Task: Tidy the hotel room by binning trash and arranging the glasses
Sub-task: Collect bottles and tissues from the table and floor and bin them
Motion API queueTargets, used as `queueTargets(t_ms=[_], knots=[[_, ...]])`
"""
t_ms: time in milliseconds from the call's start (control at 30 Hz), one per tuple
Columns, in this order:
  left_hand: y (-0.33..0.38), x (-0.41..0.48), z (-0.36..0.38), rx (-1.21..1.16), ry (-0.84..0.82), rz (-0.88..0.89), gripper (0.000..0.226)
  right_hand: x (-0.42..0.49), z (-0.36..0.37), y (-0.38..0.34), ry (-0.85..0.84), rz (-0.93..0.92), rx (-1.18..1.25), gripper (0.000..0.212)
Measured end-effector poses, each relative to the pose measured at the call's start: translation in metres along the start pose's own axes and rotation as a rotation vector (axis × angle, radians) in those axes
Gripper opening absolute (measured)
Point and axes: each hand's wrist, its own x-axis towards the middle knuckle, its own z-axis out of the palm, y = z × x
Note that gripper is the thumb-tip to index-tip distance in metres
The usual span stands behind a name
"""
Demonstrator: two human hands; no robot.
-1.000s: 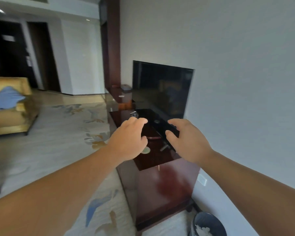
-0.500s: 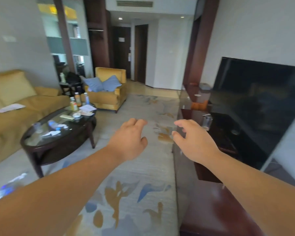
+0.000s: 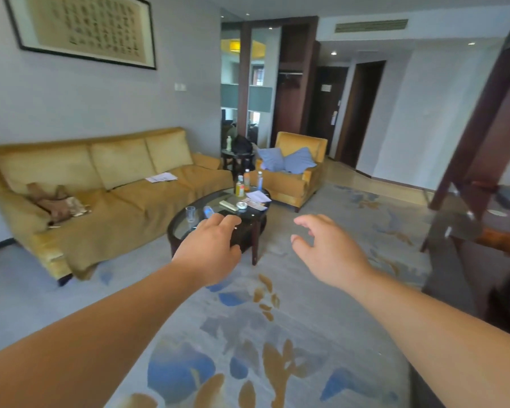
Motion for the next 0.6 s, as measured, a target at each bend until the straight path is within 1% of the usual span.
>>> queueTargets(t_ms=[167, 300, 433, 600], knots=[[-0.075, 0.020, -0.010, 0.026, 0.016, -0.081, 0.053, 0.054, 0.050, -0.044, -0.045, -0.066, 0.024, 0.042], [-0.116, 0.036, -0.008, 0.031, 0.017, -0.141, 0.052, 0.085, 0.081, -0.061, -0.108, -0.103, 0.026, 0.043], [-0.143, 0.059, 0.004, 0.033, 0.010, -0.180, 0.052, 0.119, 0.108, -0.060, -0.148, -0.126, 0.028, 0.044], [-0.164, 0.100, 0.028, 0.041, -0.003, -0.243, 0.053, 0.172, 0.136, -0.042, -0.196, -0.145, 0.041, 0.043]])
